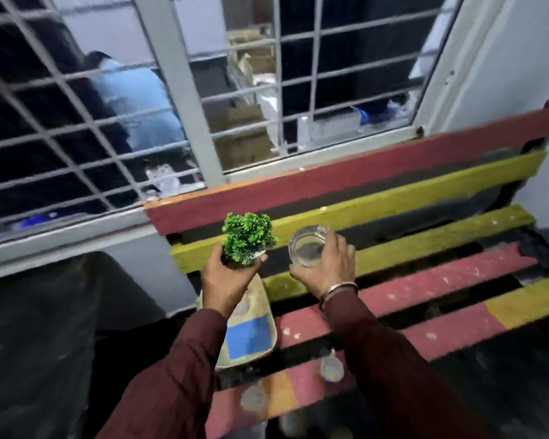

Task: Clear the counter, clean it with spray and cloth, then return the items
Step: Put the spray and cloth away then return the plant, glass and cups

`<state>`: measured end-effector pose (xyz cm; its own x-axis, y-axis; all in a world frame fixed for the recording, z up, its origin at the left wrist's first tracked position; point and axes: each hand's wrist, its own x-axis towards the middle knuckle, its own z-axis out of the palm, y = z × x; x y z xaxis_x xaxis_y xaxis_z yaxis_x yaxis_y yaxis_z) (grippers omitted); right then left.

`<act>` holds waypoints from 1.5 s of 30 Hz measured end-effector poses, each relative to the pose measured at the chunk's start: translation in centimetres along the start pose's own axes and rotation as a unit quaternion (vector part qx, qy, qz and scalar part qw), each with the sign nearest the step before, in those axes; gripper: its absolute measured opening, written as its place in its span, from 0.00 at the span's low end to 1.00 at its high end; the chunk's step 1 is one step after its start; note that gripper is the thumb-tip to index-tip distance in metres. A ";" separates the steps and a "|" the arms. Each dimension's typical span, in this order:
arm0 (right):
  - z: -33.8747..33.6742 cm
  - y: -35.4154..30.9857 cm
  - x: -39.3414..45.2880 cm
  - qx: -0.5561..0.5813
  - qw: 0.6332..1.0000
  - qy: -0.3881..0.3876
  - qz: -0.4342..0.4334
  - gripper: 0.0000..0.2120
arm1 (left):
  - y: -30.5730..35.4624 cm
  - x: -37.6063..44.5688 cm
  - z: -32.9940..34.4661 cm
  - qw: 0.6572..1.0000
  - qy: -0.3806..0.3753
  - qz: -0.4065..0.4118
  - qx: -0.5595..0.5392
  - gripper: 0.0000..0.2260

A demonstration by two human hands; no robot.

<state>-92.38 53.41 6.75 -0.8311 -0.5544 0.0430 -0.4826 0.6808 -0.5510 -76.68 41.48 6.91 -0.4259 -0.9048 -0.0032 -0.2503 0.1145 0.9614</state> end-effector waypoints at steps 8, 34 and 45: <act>3.9 -19.4 -9.7 0.015 0.994 -0.008 -0.111 0.51 | 0.3 -2.7 -20.8 0.990 0.135 0.043 0.013 0.32; 22.1 -49.9 -19.9 0.047 0.958 -0.126 -0.255 0.47 | -7.7 -1.1 -56.0 0.917 0.385 -0.076 0.078 0.28; 34.2 -57.9 -23.5 -0.027 0.989 -0.098 -0.105 0.51 | -17.8 7.2 -66.2 0.949 0.301 -0.096 0.017 0.27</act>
<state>-35.43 10.63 9.14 -0.6444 -0.7646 -0.0132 -0.6574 0.5627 -0.5011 -17.69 5.79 8.02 0.2014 -0.9795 -0.0097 -0.3046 -0.0720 0.9497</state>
